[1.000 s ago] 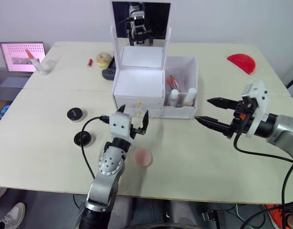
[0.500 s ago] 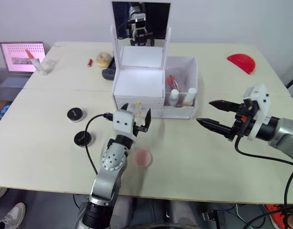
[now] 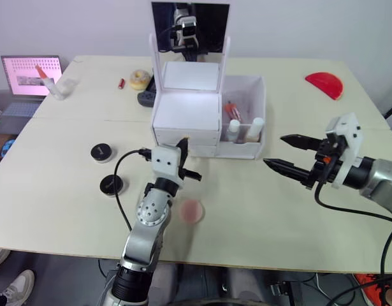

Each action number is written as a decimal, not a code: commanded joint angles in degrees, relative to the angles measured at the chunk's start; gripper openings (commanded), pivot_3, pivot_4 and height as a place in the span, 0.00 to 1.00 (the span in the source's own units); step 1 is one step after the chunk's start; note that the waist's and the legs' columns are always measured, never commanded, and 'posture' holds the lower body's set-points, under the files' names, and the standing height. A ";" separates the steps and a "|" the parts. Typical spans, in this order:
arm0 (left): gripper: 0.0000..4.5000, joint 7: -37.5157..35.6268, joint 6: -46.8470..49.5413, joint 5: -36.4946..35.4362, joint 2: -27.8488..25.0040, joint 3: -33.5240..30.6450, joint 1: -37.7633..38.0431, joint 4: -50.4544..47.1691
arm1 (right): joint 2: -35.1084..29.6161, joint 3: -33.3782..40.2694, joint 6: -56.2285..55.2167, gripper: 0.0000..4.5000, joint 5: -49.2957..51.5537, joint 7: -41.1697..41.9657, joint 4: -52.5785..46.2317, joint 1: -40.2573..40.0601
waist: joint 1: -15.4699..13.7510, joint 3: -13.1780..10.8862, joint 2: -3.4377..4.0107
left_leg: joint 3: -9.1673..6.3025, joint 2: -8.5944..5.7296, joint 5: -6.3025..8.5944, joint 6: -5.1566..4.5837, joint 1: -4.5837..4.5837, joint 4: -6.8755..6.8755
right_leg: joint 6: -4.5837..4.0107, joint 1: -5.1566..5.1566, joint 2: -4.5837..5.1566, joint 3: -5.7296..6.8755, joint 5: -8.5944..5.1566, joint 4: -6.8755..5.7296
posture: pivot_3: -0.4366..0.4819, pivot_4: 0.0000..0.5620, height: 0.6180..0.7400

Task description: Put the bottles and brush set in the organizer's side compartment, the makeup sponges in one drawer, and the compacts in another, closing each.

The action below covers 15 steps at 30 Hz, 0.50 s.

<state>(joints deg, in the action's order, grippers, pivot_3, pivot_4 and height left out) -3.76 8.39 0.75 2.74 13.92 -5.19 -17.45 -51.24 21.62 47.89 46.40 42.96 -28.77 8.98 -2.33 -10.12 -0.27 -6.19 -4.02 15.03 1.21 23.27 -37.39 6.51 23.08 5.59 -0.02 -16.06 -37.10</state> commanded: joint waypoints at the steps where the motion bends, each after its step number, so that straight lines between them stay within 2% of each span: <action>1: 0.00 -1.02 -1.09 0.17 -0.55 0.45 0.16 -1.25 | -0.62 1.81 -0.74 1.00 0.89 0.16 -1.47 0.35 | 0.00 0.00 0.00 | 0.00 0.00 0.00 0.00 0.00 0.00 | 0.00 0.00 0.00 0.00 0.00 0.00 | 0.48 0.27 1.00; 6: 0.00 -2.94 -1.71 -0.99 -1.36 0.52 0.82 -2.26 | -0.55 1.64 -0.68 1.00 0.87 0.06 -1.28 0.64 | 0.01 0.00 0.00 | 0.00 0.00 0.00 0.00 0.00 0.00 | 0.00 0.00 0.00 0.00 0.00 0.00 | 0.48 0.27 1.00; 9: 0.17 -2.94 -1.56 -1.26 -1.12 0.31 1.03 -2.68 | -0.45 1.35 -0.72 1.00 0.80 0.01 -1.24 0.79 | 0.01 0.00 0.00 | 0.00 0.00 0.00 0.00 0.00 0.00 | 0.00 0.00 0.00 0.00 0.00 0.00 | 0.48 0.27 1.00; 10: 0.32 -2.79 -1.42 -1.08 -1.07 0.30 0.96 -2.69 | -0.42 1.30 -0.70 1.00 0.83 0.02 -1.25 0.82 | 0.01 0.00 0.00 | 0.00 0.00 0.00 0.00 0.00 0.00 | 0.00 0.00 0.00 0.00 0.00 0.00 | 0.48 0.27 1.00; 11: 0.39 -2.62 -1.27 -0.94 -1.00 0.21 0.77 -2.59 | -0.40 1.21 -0.67 1.00 0.87 0.01 -1.22 0.89 | 0.01 0.00 0.00 | 0.00 0.00 0.00 0.00 0.00 0.00 | 0.00 0.00 0.00 0.00 0.00 -0.01 | 0.48 0.27 1.00; 14: 0.72 -1.95 -0.76 -0.26 -0.92 -0.20 -0.25 -1.43 | -0.38 1.10 -0.66 1.00 0.88 0.13 -1.10 0.90 | 0.01 0.00 0.00 | 0.00 0.00 0.00 0.00 0.00 0.00 | 0.00 0.00 0.00 0.00 0.00 -0.01 | 0.48 0.27 1.00; 15: 0.72 -1.82 -0.70 -0.13 -0.94 -0.25 -0.54 -1.06 | -0.39 1.10 -0.65 1.00 0.88 0.16 -1.09 0.88 | 0.01 0.00 0.00 | 0.00 0.00 0.00 0.00 0.00 0.00 | 0.00 0.00 0.00 0.00 0.00 -0.01 | 0.48 0.27 1.00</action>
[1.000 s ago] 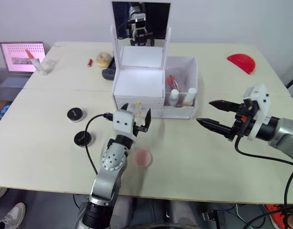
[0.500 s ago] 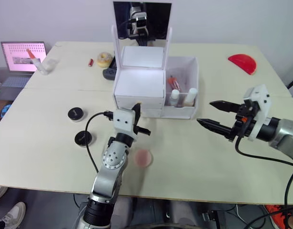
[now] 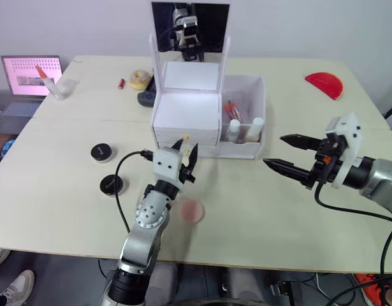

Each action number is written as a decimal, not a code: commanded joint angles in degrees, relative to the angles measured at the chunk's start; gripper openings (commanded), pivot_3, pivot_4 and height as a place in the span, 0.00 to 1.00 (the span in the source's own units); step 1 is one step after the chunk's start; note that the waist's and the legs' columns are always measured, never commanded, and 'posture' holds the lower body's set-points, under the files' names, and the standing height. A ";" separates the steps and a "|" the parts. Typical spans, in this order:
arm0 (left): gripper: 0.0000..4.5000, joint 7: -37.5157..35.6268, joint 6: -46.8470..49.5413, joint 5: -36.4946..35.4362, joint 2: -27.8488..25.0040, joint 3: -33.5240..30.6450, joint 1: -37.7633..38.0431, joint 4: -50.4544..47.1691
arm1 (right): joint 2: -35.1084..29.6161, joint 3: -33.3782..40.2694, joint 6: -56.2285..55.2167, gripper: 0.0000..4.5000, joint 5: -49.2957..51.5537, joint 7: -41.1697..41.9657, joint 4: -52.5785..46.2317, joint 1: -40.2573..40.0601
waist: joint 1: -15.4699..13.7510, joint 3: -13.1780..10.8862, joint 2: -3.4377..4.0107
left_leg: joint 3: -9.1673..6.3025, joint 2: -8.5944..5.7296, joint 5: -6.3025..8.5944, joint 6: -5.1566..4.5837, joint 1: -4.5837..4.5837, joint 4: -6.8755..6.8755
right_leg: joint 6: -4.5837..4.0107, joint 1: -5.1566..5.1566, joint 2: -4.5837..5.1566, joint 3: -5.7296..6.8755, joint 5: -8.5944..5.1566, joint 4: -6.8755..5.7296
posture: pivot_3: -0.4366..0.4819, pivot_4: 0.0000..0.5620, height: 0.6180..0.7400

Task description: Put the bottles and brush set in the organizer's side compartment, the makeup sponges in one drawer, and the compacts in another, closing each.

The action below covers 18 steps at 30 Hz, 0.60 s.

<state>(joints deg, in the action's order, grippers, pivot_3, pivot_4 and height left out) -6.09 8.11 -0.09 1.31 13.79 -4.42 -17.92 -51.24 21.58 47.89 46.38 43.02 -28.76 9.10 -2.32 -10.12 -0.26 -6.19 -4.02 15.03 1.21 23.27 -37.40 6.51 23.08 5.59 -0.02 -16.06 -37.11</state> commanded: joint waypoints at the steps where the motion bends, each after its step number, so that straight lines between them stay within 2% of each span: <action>1: 0.72 0.56 -0.43 0.73 0.46 -0.17 -1.52 -0.32 | -0.38 1.07 -0.64 1.00 0.89 0.08 -1.06 0.82 | 0.00 0.00 0.00 | 0.00 0.00 0.00 0.00 0.00 0.00 | 0.00 0.00 0.00 0.00 0.00 0.00 | 0.48 0.27 1.00; 11: 0.72 2.36 0.45 1.64 1.21 -0.71 -2.80 1.88 | -0.51 0.94 -0.58 1.00 0.70 -0.03 -1.05 1.03 | 0.02 0.00 0.00 | 0.00 0.00 0.00 0.00 0.00 0.00 | 0.00 0.00 0.00 0.00 0.00 -0.01 | 0.48 0.27 1.00; 14: 0.55 2.15 0.20 1.22 1.37 -0.72 -3.05 2.01 | -0.50 1.13 -0.53 1.00 0.73 -0.14 -1.15 0.91 | 0.01 0.00 0.00 | 0.00 0.00 0.00 0.00 0.00 -0.01 | 0.00 0.00 0.00 0.00 0.00 -0.01 | 0.48 0.27 1.00; 18: 0.10 1.61 0.13 0.98 1.44 -0.69 -3.22 2.19 | -0.42 1.33 -0.43 1.00 0.80 -0.42 -1.38 0.68 | 0.01 0.00 0.00 | 0.00 0.00 0.00 0.00 0.00 -0.01 | 0.00 0.00 0.00 0.00 0.00 -0.01 | 0.48 0.27 1.00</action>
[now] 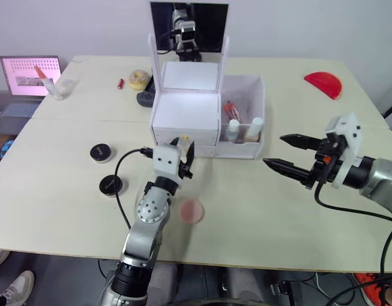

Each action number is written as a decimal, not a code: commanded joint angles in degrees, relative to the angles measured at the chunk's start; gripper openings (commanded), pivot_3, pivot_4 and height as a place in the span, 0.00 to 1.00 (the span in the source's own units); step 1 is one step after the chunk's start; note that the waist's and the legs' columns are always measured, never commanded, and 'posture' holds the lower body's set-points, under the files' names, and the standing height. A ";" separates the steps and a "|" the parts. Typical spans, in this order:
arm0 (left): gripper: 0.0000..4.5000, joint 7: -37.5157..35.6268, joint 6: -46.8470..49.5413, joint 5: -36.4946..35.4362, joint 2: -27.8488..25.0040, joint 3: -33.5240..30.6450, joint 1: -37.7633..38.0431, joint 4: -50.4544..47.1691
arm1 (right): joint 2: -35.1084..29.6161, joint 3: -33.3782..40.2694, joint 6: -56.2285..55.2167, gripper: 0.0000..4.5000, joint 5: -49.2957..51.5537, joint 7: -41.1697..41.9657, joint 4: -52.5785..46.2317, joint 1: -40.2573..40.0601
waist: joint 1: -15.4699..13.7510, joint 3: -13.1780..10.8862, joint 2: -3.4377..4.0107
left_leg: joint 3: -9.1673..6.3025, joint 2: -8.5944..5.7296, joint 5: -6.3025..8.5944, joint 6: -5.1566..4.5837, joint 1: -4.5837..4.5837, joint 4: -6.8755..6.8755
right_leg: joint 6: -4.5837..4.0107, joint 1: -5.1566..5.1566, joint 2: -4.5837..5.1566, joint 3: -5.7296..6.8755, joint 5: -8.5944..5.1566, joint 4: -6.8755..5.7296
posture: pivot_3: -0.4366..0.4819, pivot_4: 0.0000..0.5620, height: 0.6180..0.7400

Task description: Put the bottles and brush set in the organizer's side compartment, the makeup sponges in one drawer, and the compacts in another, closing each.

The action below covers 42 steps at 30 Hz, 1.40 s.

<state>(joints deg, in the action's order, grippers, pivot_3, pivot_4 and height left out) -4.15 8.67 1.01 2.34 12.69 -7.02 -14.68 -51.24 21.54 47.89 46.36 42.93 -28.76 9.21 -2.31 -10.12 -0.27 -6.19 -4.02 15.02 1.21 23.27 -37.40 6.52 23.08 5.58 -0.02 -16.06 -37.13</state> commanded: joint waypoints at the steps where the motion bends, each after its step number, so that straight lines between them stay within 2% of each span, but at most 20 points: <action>1: 0.06 -0.50 -0.47 -0.16 0.43 0.46 -0.64 -1.05 | -0.38 1.39 -0.37 1.00 0.88 -0.43 -1.45 0.57 | 0.00 0.00 0.00 | 0.00 0.00 0.00 0.00 0.00 0.00 | 0.00 0.00 0.00 0.00 0.00 0.00 | 0.48 0.27 1.00; 9: 0.06 -3.49 -0.03 -1.17 -0.67 1.52 1.13 -3.17 | -0.54 1.66 -0.26 1.00 1.16 -0.71 -1.65 0.40 | 0.01 0.00 0.00 | 0.00 0.00 0.00 0.00 0.00 -0.01 | 0.00 0.00 0.00 0.00 0.00 -0.01 | 0.48 0.27 1.00; 17: 0.06 -12.18 0.30 -4.85 -8.76 2.12 8.87 -13.19 | -0.64 1.30 -0.37 1.00 1.02 -0.49 -1.57 0.49 | 0.05 0.01 0.02 | 0.00 0.01 0.00 0.00 -0.01 0.01 | 0.00 0.00 0.01 -0.01 0.00 0.00 | 0.48 0.27 1.00; 26: 0.06 -16.59 3.79 -9.48 -14.93 -0.03 14.84 -20.37 | -0.65 0.81 -0.69 1.00 0.73 -0.04 -1.16 1.09 | 0.01 0.01 0.02 | -0.01 0.01 0.01 -0.01 0.00 0.01 | -0.01 0.00 0.02 -0.02 -0.01 0.02 | 0.48 0.27 1.00; 31: 0.06 -16.95 4.71 -10.81 -16.70 -1.52 16.92 -22.04 | -0.65 0.65 -0.95 1.00 0.47 0.18 -0.83 1.40 | 0.03 0.01 0.02 | -0.01 0.02 0.01 -0.02 0.00 0.02 | -0.01 0.00 0.01 -0.02 -0.01 0.03 | 0.48 0.27 1.00; 41: 0.06 -17.25 5.78 -11.54 -16.95 -0.28 17.04 -21.87 | -0.78 0.84 -0.85 1.00 0.32 0.28 -0.45 1.90 | 0.02 0.01 0.02 | -0.01 0.02 0.01 -0.02 0.00 0.02 | -0.02 -0.01 0.01 -0.02 -0.01 0.03 | 0.48 0.27 1.00; 42: 0.30 -17.29 5.81 -11.59 -17.00 -0.19 17.07 -21.90 | -0.76 0.87 -0.83 1.00 0.32 0.23 -0.51 1.86 | 0.02 0.01 0.03 | -0.01 0.02 0.01 -0.02 0.00 0.02 | -0.02 -0.02 0.02 -0.02 -0.01 0.03 | 0.48 0.27 1.00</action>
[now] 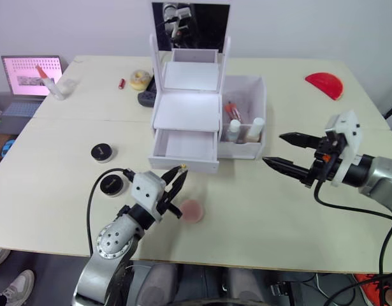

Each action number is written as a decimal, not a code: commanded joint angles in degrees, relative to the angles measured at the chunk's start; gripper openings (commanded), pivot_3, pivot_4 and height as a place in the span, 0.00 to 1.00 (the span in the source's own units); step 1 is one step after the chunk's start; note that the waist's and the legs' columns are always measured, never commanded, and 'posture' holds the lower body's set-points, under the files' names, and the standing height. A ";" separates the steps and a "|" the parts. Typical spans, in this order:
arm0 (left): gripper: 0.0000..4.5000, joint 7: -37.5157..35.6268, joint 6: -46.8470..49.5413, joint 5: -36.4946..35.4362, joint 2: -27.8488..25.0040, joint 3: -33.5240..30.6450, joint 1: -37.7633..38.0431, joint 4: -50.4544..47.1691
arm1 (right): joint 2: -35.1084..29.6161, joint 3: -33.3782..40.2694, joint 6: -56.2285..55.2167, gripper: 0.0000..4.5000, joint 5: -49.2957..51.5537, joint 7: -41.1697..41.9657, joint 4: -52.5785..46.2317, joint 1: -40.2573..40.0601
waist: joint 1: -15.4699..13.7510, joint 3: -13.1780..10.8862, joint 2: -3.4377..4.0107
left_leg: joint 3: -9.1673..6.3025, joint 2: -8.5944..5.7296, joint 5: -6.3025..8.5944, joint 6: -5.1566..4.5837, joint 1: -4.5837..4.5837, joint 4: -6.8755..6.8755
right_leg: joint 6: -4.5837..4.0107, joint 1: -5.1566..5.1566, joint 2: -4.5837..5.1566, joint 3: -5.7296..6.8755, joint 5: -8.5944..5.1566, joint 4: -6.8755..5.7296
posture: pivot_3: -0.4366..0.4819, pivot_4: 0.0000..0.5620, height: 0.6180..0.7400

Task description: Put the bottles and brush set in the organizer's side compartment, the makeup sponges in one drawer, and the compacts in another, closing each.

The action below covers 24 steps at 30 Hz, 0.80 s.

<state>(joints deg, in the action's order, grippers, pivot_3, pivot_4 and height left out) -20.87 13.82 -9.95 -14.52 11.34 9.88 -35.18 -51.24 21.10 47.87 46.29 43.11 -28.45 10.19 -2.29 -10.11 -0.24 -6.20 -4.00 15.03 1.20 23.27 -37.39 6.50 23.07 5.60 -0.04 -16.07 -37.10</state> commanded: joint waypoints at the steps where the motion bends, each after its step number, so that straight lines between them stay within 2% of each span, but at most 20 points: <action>1: 0.37 -0.81 0.82 -0.78 -0.34 1.31 0.33 -1.61 | -0.71 1.39 -0.76 1.00 0.46 -0.05 -0.91 0.82 | 0.03 0.00 0.00 | 0.00 0.00 0.00 0.00 0.00 0.00 | 0.00 0.00 0.00 0.00 0.00 0.00 | 0.48 0.27 1.00; 6: 0.95 -2.04 1.78 -2.20 -2.33 -0.45 1.29 -3.24 | -0.68 1.90 -0.59 1.00 0.73 -0.28 -1.11 0.60 | 0.14 0.00 0.00 | 0.00 0.02 0.00 0.00 -0.01 0.02 | 0.00 0.01 -0.01 0.00 0.00 -0.01 | 0.48 0.27 1.00; 7: 0.99 -2.28 2.03 -2.56 -2.73 -0.92 1.43 -3.58 | -0.68 1.95 -0.57 1.00 0.77 -0.28 -1.11 0.59 | 0.15 0.00 0.00 | 0.00 0.02 0.00 0.00 -0.01 0.02 | 0.00 0.01 -0.01 0.00 0.00 -0.01 | 0.48 0.27 1.00; 10: 0.99 -3.26 2.88 -4.19 -4.48 -2.98 2.42 -5.03 | -0.58 2.08 -0.58 1.00 0.88 -0.34 -1.26 0.43 | 0.08 0.00 0.00 | 0.00 0.03 0.00 0.00 -0.01 0.03 | -0.01 0.01 -0.01 0.00 -0.01 0.00 | 0.48 0.27 1.00; 12: 0.99 -5.46 4.28 -7.80 -7.02 -7.38 4.40 -6.43 | -0.40 2.57 -0.51 1.00 1.16 -0.41 -1.64 -0.24 | 0.15 -0.01 -0.01 | 0.00 0.03 0.00 0.00 0.00 0.03 | -0.01 0.01 0.00 0.00 -0.01 0.00 | 0.48 0.27 1.00; 16: 0.99 -17.11 7.80 -23.21 -16.49 -23.03 7.76 -4.54 | -0.02 6.77 -0.67 1.00 2.13 0.46 -2.73 -4.75 | 0.04 -0.01 0.01 | -0.01 0.11 0.00 0.00 -0.01 0.10 | -0.04 0.07 -0.04 0.01 -0.02 0.00 | 0.48 0.27 1.00; 19: 0.99 -26.69 10.37 -30.56 -24.55 -31.95 7.69 1.99 | 0.45 12.39 -0.87 1.00 3.90 1.82 -3.33 -9.39 | -0.11 -0.01 0.08 | -0.04 0.12 -0.01 0.02 -0.01 0.09 | -0.22 0.02 -0.04 0.08 -0.12 0.02 | 0.48 0.27 1.00; 21: 0.99 -33.71 10.09 -30.79 -30.39 -35.74 6.29 10.18 | 0.82 17.44 -1.42 1.00 4.21 3.63 -3.30 -14.07 | -0.01 -0.01 0.07 | -0.03 0.08 -0.01 0.01 -0.01 0.06 | -0.22 -0.02 -0.02 0.07 -0.12 0.03 | 0.48 0.27 1.00; 24: 0.99 -41.81 6.74 -27.84 -36.88 -37.19 1.94 24.27 | 1.64 24.54 -2.61 1.00 3.50 7.37 -2.17 -22.15 | 0.13 -0.02 0.08 | 0.01 0.07 0.00 0.01 -0.05 0.10 | -0.22 -0.04 -0.04 0.08 -0.12 0.06 | 0.48 0.27 1.00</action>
<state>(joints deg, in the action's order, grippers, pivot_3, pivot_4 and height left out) -57.52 22.99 -38.79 -49.22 -24.35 13.82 -17.23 -50.35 40.24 46.85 49.72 48.03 -30.33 -9.49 -2.16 -10.13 -0.16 -6.18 -3.92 15.03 1.20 23.20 -37.28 6.28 23.02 5.57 0.03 -16.19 -37.03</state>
